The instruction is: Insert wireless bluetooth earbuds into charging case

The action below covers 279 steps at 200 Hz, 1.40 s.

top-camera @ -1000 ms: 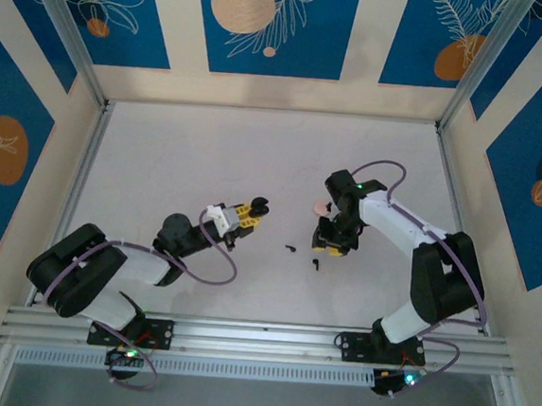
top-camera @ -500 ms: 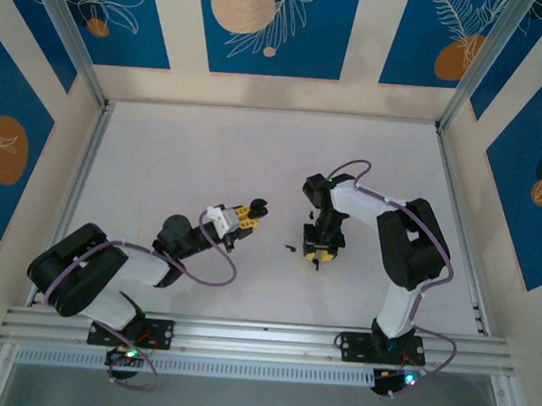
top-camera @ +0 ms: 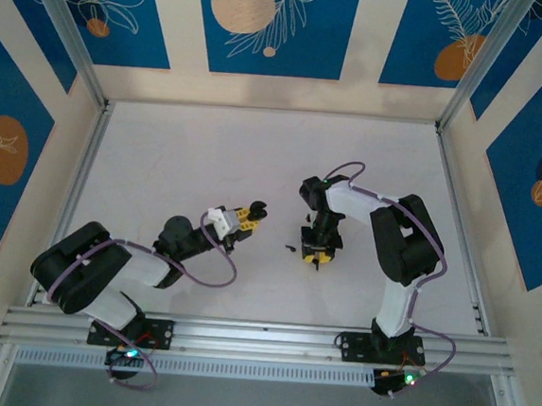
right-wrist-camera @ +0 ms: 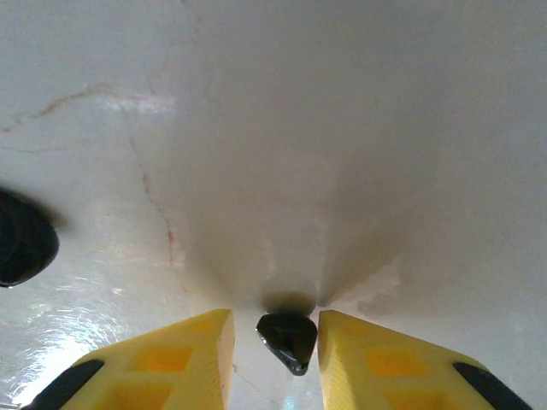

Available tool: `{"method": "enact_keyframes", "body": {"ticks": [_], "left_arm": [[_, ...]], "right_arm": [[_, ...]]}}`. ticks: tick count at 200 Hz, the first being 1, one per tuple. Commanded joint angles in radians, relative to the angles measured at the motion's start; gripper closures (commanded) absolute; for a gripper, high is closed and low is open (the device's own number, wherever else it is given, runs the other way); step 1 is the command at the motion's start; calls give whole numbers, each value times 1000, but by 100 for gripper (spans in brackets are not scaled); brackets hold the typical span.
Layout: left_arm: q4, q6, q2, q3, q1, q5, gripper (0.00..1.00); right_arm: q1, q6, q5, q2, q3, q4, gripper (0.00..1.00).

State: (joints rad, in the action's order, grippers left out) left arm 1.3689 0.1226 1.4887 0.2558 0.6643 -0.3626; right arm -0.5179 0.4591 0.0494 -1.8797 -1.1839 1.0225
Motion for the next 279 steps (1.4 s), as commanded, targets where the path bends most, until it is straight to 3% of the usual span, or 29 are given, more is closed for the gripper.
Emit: {"method": "enact_keyframes", "body": {"ticks": [1,111,165,223,279], "left_arm": [[38,-6,7,-6,11,2,88],[38,-11,7,-13,11,6,88],[37,-12,28,-7,12,7,88],[38,-43,142,57,19,-33,89],[37,-66,245,122,22,-3,90]], "right_arm": [[-9,-9,-8,-16,4,29,71],[-10,-13,-2,-33,36,8,83],[-5,15,-4,48,60,-52,88],[-8,43,-41,261,132,-350,89],[-14,-24,-74,437,221,-651,89]]}}
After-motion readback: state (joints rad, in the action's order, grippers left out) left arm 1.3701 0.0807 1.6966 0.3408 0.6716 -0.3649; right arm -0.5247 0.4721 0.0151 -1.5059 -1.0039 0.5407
